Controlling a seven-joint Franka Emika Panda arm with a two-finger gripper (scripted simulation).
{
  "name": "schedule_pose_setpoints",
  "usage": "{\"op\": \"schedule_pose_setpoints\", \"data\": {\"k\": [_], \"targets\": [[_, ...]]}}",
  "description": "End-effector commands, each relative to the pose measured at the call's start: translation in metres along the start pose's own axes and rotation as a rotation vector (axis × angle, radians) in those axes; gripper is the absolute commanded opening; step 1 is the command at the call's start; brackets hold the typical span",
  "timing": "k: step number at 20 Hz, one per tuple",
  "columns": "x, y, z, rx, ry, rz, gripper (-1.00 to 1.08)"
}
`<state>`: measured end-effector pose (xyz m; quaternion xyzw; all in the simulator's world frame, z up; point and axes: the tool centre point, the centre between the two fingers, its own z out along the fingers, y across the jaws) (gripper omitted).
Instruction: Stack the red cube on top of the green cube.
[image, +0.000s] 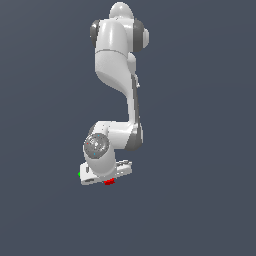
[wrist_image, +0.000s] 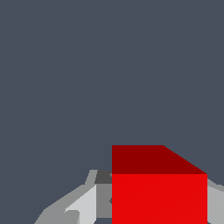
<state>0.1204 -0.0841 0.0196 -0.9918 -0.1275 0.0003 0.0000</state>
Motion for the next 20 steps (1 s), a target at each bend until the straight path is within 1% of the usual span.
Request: {"op": "schedule_pose_setpoints", "data": {"k": [1,12,16,20], "targets": [[0.000,0.000,0.000,0.000,0.000,0.000,-1.00],[0.000,0.000,-0.004,0.000,0.000,0.000,-1.00],[-0.001,0.000,-0.020,0.000,0.000,0.000,-1.00],[-0.001,0.000,-0.048,0.000,0.000,0.000,-1.00]]}}
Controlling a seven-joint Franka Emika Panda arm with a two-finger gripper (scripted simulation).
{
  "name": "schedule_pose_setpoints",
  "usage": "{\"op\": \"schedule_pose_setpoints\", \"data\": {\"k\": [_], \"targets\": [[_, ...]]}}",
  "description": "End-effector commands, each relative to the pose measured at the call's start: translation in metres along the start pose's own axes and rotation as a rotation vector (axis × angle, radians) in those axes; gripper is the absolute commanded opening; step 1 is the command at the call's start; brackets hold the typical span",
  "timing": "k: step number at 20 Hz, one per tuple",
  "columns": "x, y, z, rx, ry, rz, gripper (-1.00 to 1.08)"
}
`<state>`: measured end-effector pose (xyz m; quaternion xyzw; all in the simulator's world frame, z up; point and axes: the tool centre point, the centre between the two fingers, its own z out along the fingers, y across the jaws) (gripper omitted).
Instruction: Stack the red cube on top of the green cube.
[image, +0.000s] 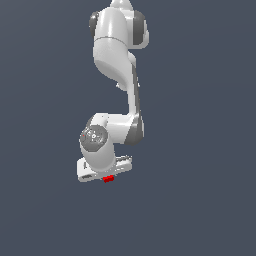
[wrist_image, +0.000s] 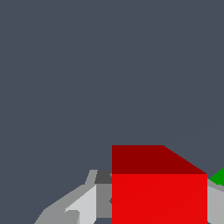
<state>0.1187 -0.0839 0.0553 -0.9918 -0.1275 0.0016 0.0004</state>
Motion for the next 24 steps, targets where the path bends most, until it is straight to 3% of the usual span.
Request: {"op": "schedule_pose_setpoints", "data": {"k": [1,8,17,24], "targets": [[0.000,0.000,-0.021,-0.001,0.003,0.000,-1.00],[0.000,0.000,-0.059,-0.001,0.003,0.000,-1.00],[0.001,0.002,-0.063,-0.002,0.004,0.000,-1.00],[-0.015,0.036,-0.043,-0.002,0.004,0.000,-1.00]]}}
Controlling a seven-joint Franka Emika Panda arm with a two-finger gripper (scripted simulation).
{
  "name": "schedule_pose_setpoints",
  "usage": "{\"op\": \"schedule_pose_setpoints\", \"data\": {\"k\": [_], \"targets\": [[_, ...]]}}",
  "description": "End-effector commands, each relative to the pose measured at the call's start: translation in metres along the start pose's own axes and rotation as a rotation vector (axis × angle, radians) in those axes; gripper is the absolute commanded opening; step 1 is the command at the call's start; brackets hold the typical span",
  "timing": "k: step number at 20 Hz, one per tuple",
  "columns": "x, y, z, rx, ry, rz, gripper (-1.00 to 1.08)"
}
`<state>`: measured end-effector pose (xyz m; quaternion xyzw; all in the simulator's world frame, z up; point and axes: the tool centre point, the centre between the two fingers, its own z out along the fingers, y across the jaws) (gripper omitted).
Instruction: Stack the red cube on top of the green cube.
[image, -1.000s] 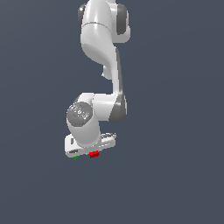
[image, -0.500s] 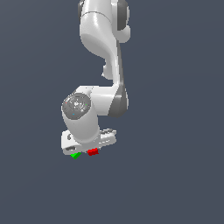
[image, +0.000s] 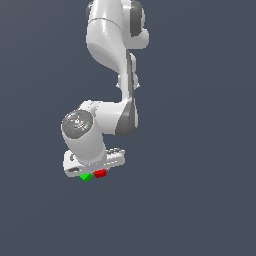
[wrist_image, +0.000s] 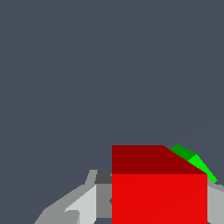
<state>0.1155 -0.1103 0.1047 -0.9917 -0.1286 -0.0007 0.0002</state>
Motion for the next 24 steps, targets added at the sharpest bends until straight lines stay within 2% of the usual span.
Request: {"op": "schedule_pose_setpoints", "data": {"k": [1,7,14,15,24], "targets": [[-0.009,0.019,0.011,-0.001,-0.001,0.002,-1.00],[-0.027,0.062,0.037,-0.001,-0.001,0.002,-1.00],[-0.031,0.076,0.045,0.000,-0.001,0.002,-1.00],[-0.031,0.076,0.045,0.000,-0.001,0.002,1.00],[-0.031,0.076,0.045,0.000,-0.001,0.002,1.00]]}}
